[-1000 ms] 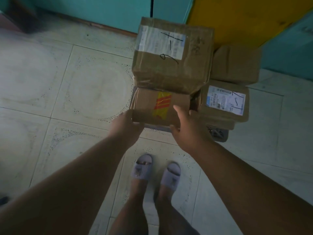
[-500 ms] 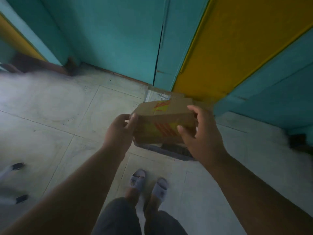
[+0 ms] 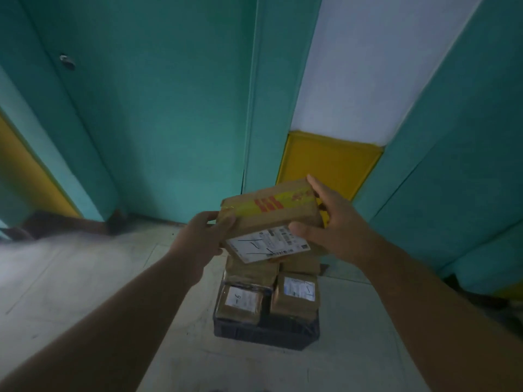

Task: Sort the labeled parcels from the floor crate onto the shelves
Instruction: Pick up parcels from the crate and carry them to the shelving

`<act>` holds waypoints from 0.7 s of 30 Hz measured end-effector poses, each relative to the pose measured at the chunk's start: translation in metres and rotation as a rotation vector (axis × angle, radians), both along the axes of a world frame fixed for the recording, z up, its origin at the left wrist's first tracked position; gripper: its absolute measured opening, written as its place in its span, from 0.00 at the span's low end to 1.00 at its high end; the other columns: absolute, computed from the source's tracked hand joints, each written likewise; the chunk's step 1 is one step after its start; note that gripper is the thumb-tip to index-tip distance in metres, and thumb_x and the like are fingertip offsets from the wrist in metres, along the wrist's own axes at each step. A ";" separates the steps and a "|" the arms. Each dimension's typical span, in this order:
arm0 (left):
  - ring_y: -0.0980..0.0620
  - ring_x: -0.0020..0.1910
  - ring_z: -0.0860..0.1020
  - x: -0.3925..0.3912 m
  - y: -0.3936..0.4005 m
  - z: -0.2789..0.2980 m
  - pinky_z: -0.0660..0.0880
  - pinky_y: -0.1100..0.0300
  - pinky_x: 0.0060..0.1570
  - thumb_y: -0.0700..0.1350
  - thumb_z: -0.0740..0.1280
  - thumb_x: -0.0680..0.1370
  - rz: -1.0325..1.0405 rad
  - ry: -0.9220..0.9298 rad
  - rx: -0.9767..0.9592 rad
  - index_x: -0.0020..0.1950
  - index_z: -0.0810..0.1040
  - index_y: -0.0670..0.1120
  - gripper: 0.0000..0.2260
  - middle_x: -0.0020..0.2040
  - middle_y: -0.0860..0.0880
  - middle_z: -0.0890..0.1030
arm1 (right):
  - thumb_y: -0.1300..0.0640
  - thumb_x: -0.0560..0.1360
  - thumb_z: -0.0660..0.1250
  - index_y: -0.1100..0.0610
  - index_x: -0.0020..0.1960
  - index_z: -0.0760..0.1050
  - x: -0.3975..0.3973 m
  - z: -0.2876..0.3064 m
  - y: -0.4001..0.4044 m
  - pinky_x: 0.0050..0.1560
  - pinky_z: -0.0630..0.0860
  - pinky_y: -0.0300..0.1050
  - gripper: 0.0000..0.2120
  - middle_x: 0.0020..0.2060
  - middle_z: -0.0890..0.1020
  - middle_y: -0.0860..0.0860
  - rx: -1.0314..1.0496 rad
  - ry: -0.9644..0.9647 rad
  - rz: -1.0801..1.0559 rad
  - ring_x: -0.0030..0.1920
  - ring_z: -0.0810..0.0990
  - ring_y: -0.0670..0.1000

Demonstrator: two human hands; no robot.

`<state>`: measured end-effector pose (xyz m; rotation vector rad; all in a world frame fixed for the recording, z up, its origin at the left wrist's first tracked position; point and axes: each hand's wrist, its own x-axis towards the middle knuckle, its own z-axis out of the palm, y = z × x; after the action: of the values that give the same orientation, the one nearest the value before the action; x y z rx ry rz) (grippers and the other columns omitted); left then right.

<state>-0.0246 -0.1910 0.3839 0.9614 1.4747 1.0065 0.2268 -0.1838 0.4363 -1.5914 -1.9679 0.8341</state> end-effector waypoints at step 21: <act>0.52 0.58 0.81 -0.035 0.003 0.032 0.73 0.49 0.64 0.39 0.66 0.81 -0.312 -0.260 0.150 0.71 0.72 0.58 0.22 0.58 0.54 0.84 | 0.42 0.71 0.75 0.49 0.65 0.65 -0.062 0.005 -0.035 0.39 0.80 0.43 0.29 0.48 0.80 0.46 0.004 0.199 -0.569 0.43 0.81 0.44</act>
<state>-0.0595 -0.1879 0.4156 1.0845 1.0095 0.9784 0.1643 -0.2183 0.4417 -1.8492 -1.2761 0.7141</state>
